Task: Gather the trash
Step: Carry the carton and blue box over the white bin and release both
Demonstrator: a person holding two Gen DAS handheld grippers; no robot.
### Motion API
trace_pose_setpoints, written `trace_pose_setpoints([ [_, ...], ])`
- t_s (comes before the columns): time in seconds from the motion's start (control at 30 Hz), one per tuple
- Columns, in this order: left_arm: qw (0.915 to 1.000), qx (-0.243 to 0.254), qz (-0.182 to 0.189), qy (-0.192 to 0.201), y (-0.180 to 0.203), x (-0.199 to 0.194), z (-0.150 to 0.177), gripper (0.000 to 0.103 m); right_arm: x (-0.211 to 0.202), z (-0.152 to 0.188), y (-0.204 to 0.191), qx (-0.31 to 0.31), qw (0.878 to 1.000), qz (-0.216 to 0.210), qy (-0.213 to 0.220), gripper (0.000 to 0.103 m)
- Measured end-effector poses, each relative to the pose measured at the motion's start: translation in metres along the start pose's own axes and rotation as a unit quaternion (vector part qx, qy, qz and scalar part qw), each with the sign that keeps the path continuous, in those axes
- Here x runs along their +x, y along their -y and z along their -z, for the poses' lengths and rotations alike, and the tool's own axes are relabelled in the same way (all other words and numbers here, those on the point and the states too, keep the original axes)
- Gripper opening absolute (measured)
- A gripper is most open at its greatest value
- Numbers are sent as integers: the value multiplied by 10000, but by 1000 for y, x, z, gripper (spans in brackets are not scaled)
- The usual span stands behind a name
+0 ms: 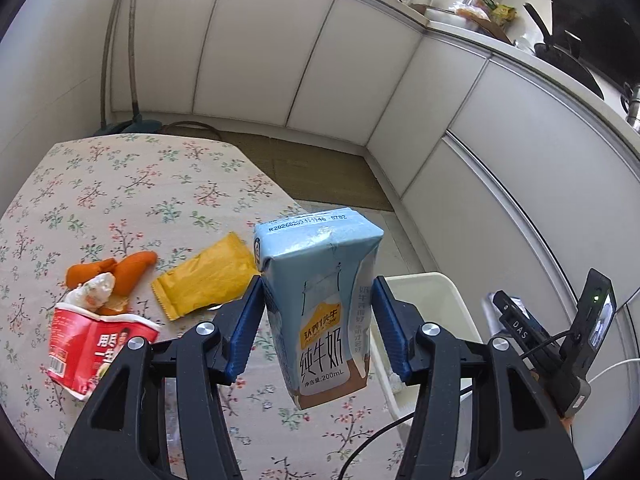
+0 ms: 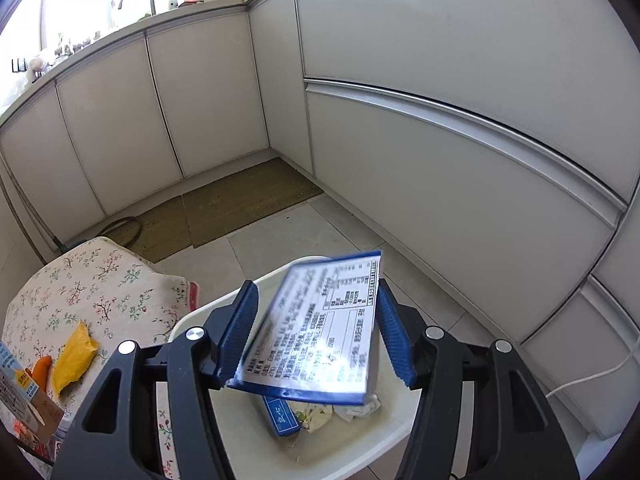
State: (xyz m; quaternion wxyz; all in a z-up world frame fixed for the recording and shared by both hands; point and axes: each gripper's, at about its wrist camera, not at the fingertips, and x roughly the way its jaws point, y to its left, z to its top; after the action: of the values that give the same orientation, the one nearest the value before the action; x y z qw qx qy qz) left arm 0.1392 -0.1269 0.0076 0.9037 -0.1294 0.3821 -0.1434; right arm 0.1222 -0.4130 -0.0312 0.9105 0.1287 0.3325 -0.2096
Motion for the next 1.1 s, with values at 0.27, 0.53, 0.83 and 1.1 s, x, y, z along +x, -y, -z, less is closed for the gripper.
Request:
trace_pose_setpoints([
  [0.27, 9982, 499, 305, -90, 73, 27, 3, 52, -2, 3, 45, 255, 9996, 91, 20, 74],
  [0.53, 9932, 934, 649, -236, 143, 55, 9, 52, -5, 16, 101, 582, 9976, 384, -57, 74],
  [0.83, 9857, 1362, 833, -536, 198, 90, 21, 52, -6, 37, 153, 979, 9926, 703, -163, 74],
  [1.1, 9825, 1440, 698, -953, 218, 126, 26, 57, -5, 43, 164, 1046, 9915, 730, -241, 74],
])
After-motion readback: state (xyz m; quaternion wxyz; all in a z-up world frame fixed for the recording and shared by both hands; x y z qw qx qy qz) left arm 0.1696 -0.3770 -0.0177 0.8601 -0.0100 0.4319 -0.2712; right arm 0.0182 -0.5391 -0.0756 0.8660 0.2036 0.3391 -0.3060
